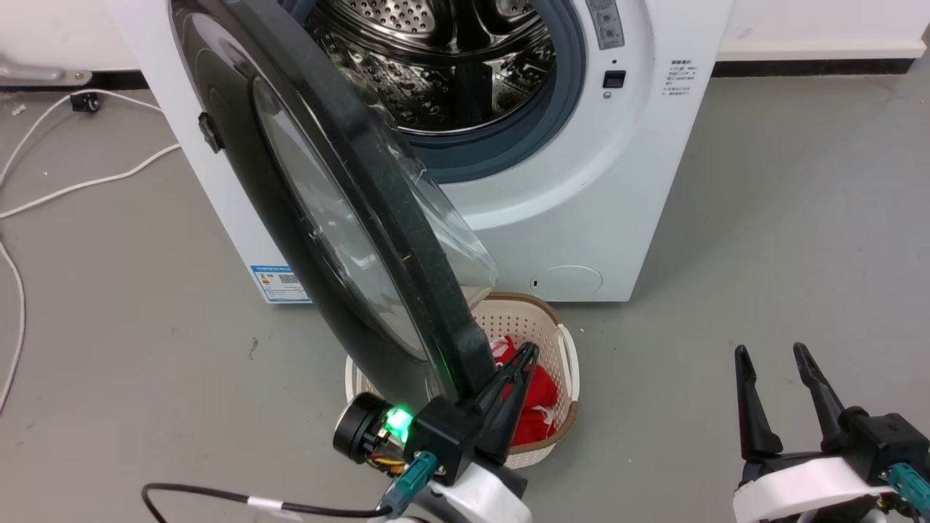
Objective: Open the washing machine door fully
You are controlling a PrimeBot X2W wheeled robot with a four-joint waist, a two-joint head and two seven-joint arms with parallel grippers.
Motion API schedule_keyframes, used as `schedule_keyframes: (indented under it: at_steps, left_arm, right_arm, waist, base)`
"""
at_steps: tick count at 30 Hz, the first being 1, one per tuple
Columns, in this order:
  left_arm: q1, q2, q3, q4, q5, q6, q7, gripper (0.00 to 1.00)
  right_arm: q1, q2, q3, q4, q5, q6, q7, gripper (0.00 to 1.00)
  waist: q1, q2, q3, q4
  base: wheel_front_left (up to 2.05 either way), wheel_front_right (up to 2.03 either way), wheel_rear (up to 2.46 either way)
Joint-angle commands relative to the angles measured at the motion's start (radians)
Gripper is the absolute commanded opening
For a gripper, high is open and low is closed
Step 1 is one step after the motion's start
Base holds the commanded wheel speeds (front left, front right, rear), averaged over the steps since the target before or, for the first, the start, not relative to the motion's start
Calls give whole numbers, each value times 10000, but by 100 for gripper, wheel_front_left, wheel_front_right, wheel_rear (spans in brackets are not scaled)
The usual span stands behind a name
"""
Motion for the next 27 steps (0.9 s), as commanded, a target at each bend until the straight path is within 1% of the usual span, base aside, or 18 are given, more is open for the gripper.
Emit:
schedule_keyframes:
  at_steps: [1,10,17,23,25,26,27]
  left_arm:
    - [179,189,128,-81,-12,141,56,0]
    - [912,613,276,-701,-26,562,345,0]
    - [1545,874,377,-1253,10,989,473,0]
    - [1906,1022,434,-1650,11,1207,580,0]
    - [2066,1154,535,-1797,46,1372,635,0]
    - [2066,1154,535,-1797,46,1372,635,0]
    - [2173,1216,577,-1897,58,1468,658,0]
  right_arm:
    - [84,23,-3,23,98,-7,-9,100]
    - [176,21,24,53,95,-7,31,100]
    - [250,22,39,29,100,-7,83,100]
    - [285,22,-10,-18,133,-7,96,100]
    - [277,22,-37,-38,124,-7,97,100]
    - [277,22,-37,-38,124,-7,97,100]
    - [293,22,-67,-24,134,-7,103,100]
  waist:
    - [0,-1,-25,35]
    - [0,-1,-172,320]
    - [0,-1,-229,607]
    - [0,-1,-182,937]
    - [0,-1,-157,1159]
    - [0,-1,-157,1159]
    - [0,-1,-168,1330]
  base:
    - [0,0,0]
    - [0,0,0]
    - [0,0,0]
    - [0,0,0]
    - [0,0,0]
    - [0,0,0]
    - [0,0,0]
